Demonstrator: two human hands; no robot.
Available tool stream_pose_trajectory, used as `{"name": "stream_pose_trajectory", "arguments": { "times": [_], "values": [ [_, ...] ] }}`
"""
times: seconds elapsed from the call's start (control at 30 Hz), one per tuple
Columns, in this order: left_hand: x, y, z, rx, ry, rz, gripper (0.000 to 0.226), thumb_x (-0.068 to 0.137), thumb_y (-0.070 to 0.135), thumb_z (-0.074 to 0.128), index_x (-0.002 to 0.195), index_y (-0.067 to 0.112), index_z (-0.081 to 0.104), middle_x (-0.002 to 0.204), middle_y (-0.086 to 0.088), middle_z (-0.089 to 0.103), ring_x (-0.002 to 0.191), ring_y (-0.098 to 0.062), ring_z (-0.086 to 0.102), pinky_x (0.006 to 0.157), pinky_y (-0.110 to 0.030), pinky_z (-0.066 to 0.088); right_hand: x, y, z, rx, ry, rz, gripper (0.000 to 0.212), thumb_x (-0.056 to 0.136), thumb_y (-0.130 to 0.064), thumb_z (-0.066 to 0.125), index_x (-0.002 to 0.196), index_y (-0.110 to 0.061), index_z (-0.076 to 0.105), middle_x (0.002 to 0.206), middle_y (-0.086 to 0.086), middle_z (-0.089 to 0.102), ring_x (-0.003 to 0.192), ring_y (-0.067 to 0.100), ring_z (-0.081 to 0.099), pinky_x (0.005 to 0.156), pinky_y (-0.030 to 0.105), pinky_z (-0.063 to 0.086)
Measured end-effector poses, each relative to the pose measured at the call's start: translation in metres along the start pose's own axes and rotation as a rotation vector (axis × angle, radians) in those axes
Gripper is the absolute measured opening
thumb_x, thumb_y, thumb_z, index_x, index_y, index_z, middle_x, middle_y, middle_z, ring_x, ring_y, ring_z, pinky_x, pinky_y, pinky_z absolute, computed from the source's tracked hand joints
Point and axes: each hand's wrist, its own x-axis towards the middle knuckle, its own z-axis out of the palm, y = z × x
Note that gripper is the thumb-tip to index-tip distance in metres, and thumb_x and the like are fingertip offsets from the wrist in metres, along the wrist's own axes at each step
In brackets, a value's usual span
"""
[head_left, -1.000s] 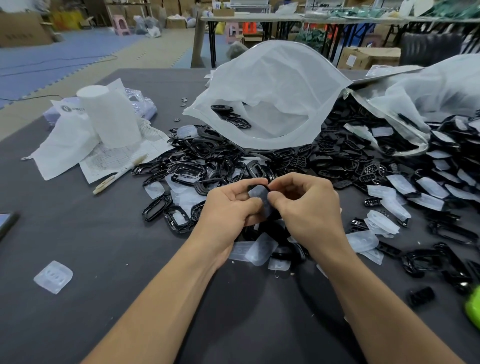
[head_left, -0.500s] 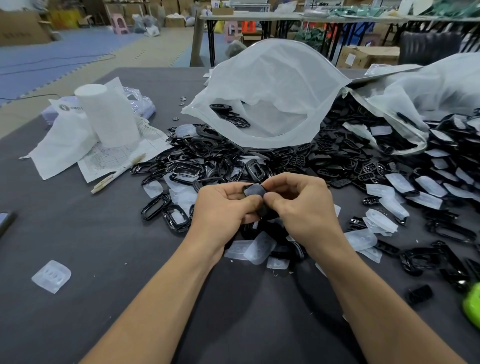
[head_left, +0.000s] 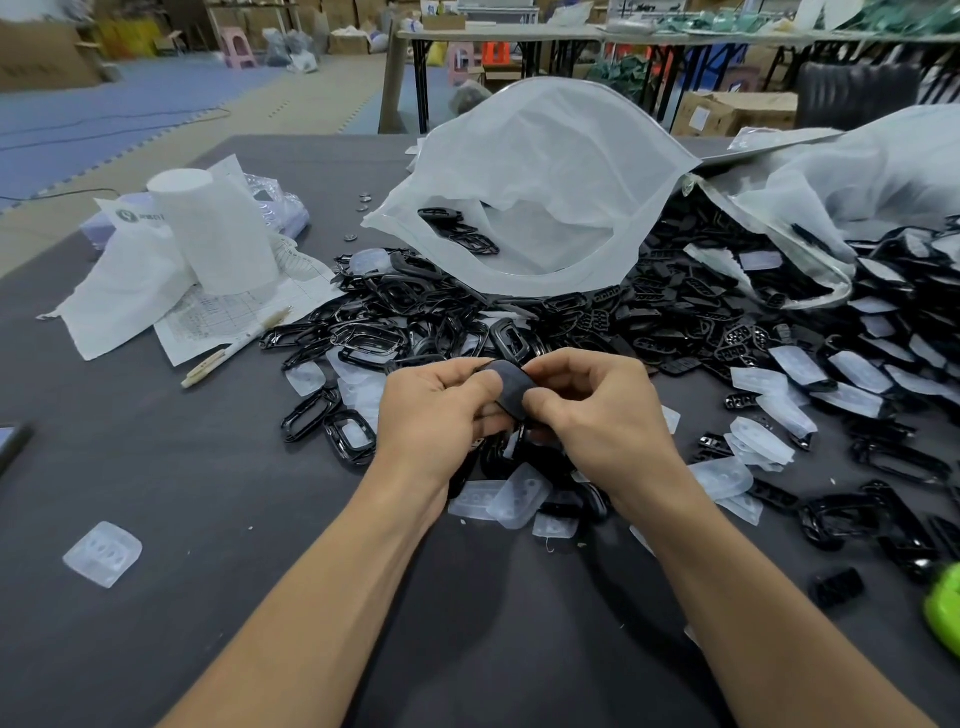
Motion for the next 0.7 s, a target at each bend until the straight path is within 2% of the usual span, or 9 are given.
{"name": "stream_pose_trajectory", "arguments": {
  "times": [0.17,0.27,0.4,0.53,0.7],
  "values": [
    [0.001,0.003,-0.004,0.059,-0.017,0.015,0.033,0.089,-0.008,0.064,0.081,0.017,0.084,0.082,-0.011,0.08,0.068,-0.014,0.076,0.063,-0.021,0.059,0.003,0.001,-0.003,0.037,0.017,0.02,0.03,0.083,0.005,0.073,0.074,-0.023,0.079,0.07,0.001,0.076,0.058,0.014,0.068,0.054,0.025,0.056],
    [0.003,0.004,-0.008,0.108,-0.019,0.014,0.033,0.088,-0.006,0.063,0.08,0.018,0.085,0.081,-0.012,0.08,0.067,-0.013,0.074,0.063,-0.021,0.058,0.004,0.001,-0.004,0.035,0.006,0.012,0.031,0.082,0.006,0.072,0.075,-0.023,0.08,0.07,0.001,0.076,0.057,0.012,0.065,0.055,0.027,0.054],
    [0.004,0.004,-0.009,0.15,-0.011,-0.006,0.021,0.088,-0.002,0.07,0.082,0.012,0.084,0.078,-0.014,0.079,0.063,-0.015,0.072,0.06,-0.022,0.058,0.003,0.0,-0.005,0.065,-0.017,0.004,0.03,0.081,0.008,0.071,0.078,-0.02,0.082,0.071,0.004,0.077,0.059,0.013,0.064,0.058,0.031,0.053],
    [0.004,0.005,-0.01,0.147,0.011,0.017,0.031,0.088,-0.003,0.07,0.072,0.018,0.084,0.073,-0.013,0.078,0.059,-0.014,0.073,0.057,-0.021,0.057,0.002,-0.003,-0.005,0.207,-0.06,0.038,0.033,0.085,0.013,0.067,0.079,-0.016,0.082,0.074,0.008,0.077,0.061,0.012,0.065,0.055,0.022,0.052],
    [0.004,0.001,-0.006,0.131,0.023,0.036,0.025,0.091,-0.002,0.067,0.082,0.014,0.083,0.077,-0.012,0.079,0.064,-0.016,0.075,0.06,-0.021,0.058,0.003,-0.003,-0.001,0.32,-0.027,0.084,0.037,0.093,0.013,0.06,0.081,-0.016,0.08,0.077,0.004,0.078,0.066,0.013,0.072,0.058,0.023,0.057]
  ]
}}
